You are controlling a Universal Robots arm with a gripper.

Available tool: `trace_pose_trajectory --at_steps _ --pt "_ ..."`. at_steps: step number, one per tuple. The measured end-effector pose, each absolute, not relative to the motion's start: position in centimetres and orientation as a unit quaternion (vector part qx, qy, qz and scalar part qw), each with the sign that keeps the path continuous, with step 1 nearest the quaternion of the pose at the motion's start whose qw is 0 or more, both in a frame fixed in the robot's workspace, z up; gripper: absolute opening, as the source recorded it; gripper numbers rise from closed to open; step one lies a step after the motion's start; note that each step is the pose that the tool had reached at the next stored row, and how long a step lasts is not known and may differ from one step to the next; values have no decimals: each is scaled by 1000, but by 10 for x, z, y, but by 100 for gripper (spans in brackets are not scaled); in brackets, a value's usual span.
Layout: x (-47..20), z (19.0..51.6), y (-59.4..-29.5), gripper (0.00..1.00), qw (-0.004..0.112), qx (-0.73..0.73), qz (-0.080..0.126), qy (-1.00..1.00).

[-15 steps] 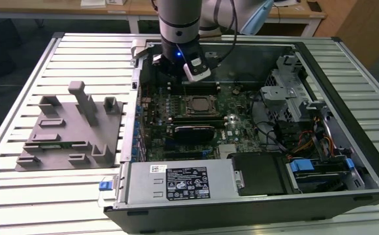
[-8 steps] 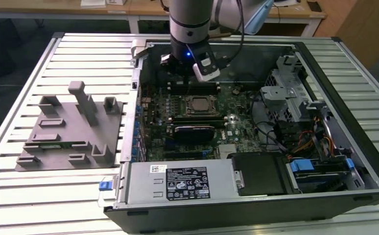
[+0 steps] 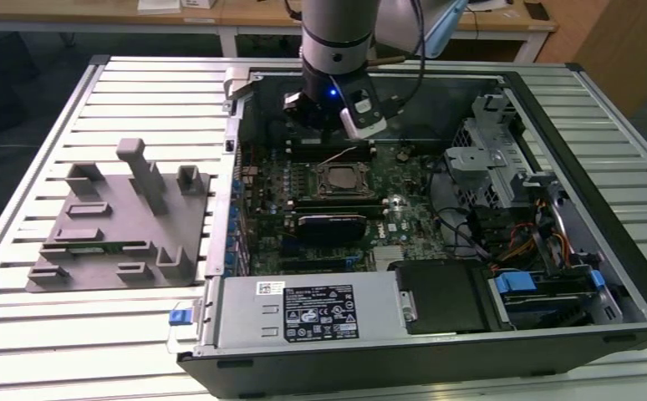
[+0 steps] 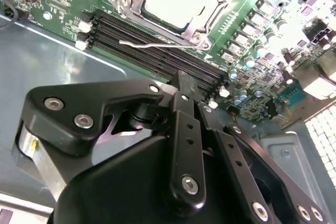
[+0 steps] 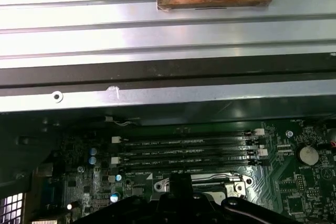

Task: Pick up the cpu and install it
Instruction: 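Install the first cpu locking lever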

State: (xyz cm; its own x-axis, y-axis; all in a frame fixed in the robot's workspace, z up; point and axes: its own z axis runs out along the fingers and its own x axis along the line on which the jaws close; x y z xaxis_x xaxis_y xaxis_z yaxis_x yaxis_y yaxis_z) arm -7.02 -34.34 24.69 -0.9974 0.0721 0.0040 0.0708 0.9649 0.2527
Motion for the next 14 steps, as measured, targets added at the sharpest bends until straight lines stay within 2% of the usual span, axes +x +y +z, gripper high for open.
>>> trace_pose_trajectory --at_steps 4,14 --pt "-70 247 -343 11 5 43 123 991" --pt "-70 240 -343 11 23 94 117 988"
